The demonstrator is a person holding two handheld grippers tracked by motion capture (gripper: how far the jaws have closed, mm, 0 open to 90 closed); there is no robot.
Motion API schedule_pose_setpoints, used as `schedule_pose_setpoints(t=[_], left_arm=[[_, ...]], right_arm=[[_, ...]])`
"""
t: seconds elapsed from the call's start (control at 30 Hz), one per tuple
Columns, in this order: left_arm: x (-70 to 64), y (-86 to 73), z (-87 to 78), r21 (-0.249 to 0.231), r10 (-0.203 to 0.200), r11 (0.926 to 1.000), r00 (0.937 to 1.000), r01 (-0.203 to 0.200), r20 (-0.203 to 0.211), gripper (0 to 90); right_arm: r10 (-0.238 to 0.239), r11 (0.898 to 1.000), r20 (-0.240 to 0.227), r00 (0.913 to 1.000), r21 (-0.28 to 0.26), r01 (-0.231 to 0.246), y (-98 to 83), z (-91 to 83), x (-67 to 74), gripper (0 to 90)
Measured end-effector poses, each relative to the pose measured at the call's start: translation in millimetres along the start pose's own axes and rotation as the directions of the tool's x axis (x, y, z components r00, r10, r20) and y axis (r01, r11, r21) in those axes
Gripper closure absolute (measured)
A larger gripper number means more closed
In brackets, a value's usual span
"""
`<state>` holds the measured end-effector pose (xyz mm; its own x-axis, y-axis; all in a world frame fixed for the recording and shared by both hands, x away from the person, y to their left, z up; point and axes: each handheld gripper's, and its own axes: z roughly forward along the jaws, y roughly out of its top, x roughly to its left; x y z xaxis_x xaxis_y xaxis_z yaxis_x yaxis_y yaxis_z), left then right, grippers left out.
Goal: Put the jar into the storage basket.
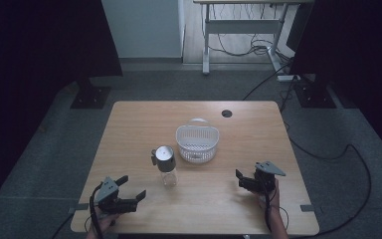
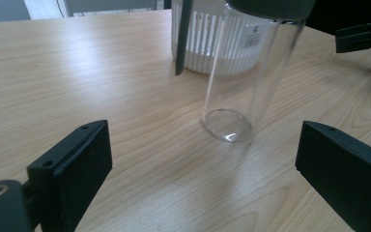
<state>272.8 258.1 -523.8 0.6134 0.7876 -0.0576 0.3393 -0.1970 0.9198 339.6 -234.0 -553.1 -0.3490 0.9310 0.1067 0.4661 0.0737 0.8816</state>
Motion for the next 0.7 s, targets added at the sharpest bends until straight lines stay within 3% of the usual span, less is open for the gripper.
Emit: schedule_pose_setpoints(t=[0.2, 0.7], left_arm=[[-7.3, 4.4, 3.6, 0.001, -0.021, 0.9998, 0.9998, 0.021, -0.002, 5.5], [-33.8, 27.7, 26.2, 0.031, 0.018, 0.9994, 0.9996, -0.018, 0.023, 5.6]], right_arm=[[0.014, 1.000, -0.001, 0.9999, 0.003, -0.014, -0.5, -1.2, -1.1, 9.2], [0.025, 0.999, -0.003, 0.9997, 0.026, -0.025, 0.3, 0.7, -2.3, 9.5]])
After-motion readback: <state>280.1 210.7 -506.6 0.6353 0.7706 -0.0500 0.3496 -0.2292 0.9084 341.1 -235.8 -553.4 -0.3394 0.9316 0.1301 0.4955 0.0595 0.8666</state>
